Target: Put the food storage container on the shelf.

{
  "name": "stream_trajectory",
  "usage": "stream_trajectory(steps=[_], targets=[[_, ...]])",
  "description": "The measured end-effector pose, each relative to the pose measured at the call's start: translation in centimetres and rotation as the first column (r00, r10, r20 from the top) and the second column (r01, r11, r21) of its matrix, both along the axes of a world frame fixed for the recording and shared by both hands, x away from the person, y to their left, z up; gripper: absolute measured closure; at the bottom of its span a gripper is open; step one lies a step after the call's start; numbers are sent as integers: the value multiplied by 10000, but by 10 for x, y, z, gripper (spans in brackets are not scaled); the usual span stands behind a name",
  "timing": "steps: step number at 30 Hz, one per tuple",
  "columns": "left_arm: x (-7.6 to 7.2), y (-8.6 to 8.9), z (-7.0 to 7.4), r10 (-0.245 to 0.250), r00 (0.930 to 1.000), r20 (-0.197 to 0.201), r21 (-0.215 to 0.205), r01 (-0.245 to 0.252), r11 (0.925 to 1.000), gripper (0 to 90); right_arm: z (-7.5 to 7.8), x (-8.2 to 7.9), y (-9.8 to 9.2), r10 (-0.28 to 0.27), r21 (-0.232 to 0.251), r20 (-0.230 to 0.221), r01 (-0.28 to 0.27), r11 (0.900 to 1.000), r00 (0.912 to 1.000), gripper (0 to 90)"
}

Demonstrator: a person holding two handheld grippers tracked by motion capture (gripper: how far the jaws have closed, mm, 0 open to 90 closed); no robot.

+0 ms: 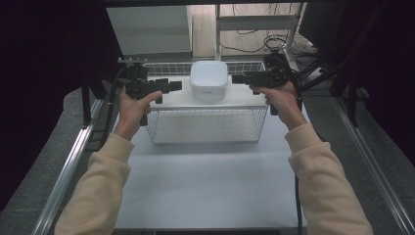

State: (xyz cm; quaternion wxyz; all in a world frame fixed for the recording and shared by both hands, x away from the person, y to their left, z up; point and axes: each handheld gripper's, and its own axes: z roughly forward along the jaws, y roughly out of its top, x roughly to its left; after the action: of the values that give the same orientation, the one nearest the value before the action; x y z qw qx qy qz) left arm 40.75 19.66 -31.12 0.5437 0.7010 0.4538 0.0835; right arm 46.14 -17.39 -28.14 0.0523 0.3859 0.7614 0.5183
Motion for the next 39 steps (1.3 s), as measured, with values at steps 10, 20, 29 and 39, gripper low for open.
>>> stream_trajectory(steps=[10,20,29,39], targets=[[-32,4,-5,-213,9991,359,53,211,9998,249,-12,-34,-8,489,-353,573,-469,9983,9972,266],[-77,-3,-41,-561,9975,421,565,537,9970,224,-48,-78,-27,667,-558,924,-617,9965,9935,250],[-117,-1,-77,-444,9986,295,931,415,9948,199,-90,-123,-56,528,-1113,1165,-398,9930,9918,234],[-145,1,-127,-185,9992,-342,1532,236,9879,185,-145,-149,-82,78,-1204,787,17,9927,9969,234]])
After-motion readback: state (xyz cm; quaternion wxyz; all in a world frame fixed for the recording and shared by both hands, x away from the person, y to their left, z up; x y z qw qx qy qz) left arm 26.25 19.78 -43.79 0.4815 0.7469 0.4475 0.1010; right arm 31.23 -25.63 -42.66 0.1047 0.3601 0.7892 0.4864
